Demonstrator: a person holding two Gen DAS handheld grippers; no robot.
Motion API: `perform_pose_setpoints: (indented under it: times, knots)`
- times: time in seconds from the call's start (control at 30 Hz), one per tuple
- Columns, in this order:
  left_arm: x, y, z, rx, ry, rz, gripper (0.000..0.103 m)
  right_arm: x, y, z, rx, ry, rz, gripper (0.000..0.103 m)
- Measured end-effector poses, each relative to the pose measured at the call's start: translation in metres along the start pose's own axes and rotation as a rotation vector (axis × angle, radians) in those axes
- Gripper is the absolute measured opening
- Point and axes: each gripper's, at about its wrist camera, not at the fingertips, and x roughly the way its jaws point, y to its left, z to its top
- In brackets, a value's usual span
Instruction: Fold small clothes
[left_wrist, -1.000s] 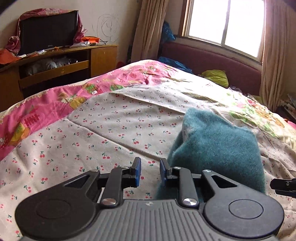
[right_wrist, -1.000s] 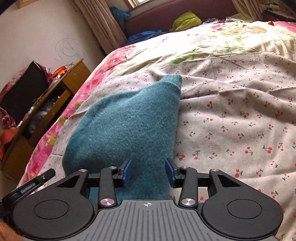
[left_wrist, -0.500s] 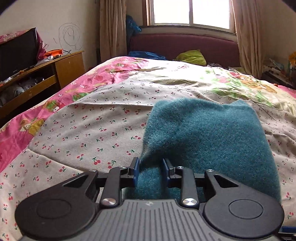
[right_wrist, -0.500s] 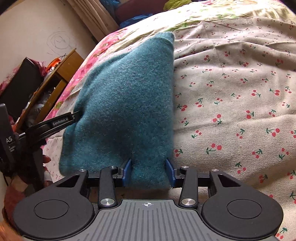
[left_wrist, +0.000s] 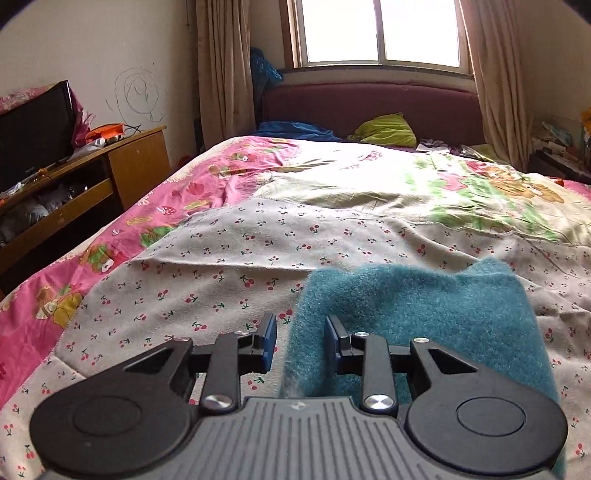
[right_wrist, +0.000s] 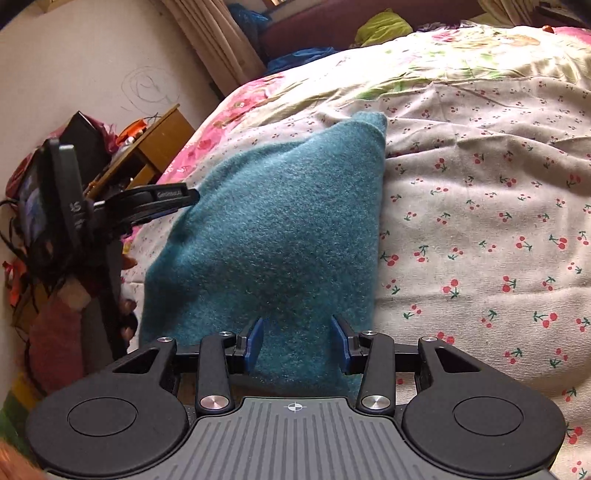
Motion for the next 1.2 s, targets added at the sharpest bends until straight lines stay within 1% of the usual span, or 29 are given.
perform_pose_setpoints:
  times: [0.03, 0.1, 0.17, 0.23, 0.37, 0.47, 0.53, 0.63, 0.67, 0.77, 0.87, 0.97, 1.07, 1.2]
  knots:
    - [0.009, 0.000, 0.000, 0.004, 0.020, 0.010, 0.043, 0.006, 0.003, -0.001, -0.020, 0.005, -0.010, 0.041]
    - [0.030, -0.007, -0.004, 0.052, 0.064, 0.045, 0.043, 0.016, 0.009, 0.000, -0.050, 0.023, -0.025, 0.041]
    - [0.040, -0.017, -0.007, 0.124, 0.064, 0.082, 0.043, 0.025, 0.012, 0.006, -0.053, 0.047, -0.036, 0.041]
    - [0.046, -0.023, -0.007, 0.159, 0.064, 0.095, 0.043, 0.030, 0.013, 0.010, -0.057, 0.058, -0.037, 0.043]
    - [0.061, -0.019, -0.004, 0.132, 0.086, 0.072, 0.042, 0.033, 0.018, 0.008, -0.090, 0.059, -0.048, 0.045]
    - [0.064, -0.017, -0.002, 0.129, 0.097, 0.062, 0.041, 0.025, 0.021, 0.009, -0.081, 0.050, -0.045, 0.045]
    - [0.061, -0.011, 0.002, 0.109, 0.102, 0.045, 0.042, 0.014, 0.019, 0.009, -0.057, 0.035, -0.028, 0.045]
    - [0.050, 0.011, 0.009, 0.003, 0.114, -0.003, 0.045, -0.002, 0.015, 0.005, -0.033, 0.016, -0.007, 0.045]
    - [0.047, 0.016, 0.010, -0.012, 0.114, -0.002, 0.045, -0.006, 0.013, 0.003, -0.029, 0.009, -0.004, 0.045]
    - [0.034, 0.021, 0.007, 0.030, 0.102, 0.054, 0.043, -0.012, 0.009, -0.006, -0.025, -0.017, -0.031, 0.045]
    - [0.024, 0.026, -0.002, 0.029, 0.105, 0.045, 0.043, -0.003, 0.005, -0.013, -0.003, 0.021, -0.040, 0.045]
    - [0.029, 0.022, -0.011, 0.066, 0.139, 0.073, 0.043, -0.007, 0.009, -0.013, -0.020, 0.021, -0.046, 0.045]
    - [0.024, 0.029, -0.010, 0.017, 0.146, 0.072, 0.043, -0.018, 0.007, -0.014, -0.010, 0.014, -0.016, 0.045]
    - [0.001, 0.036, -0.014, 0.017, 0.122, 0.085, 0.043, -0.015, 0.004, -0.023, 0.000, 0.051, -0.024, 0.045]
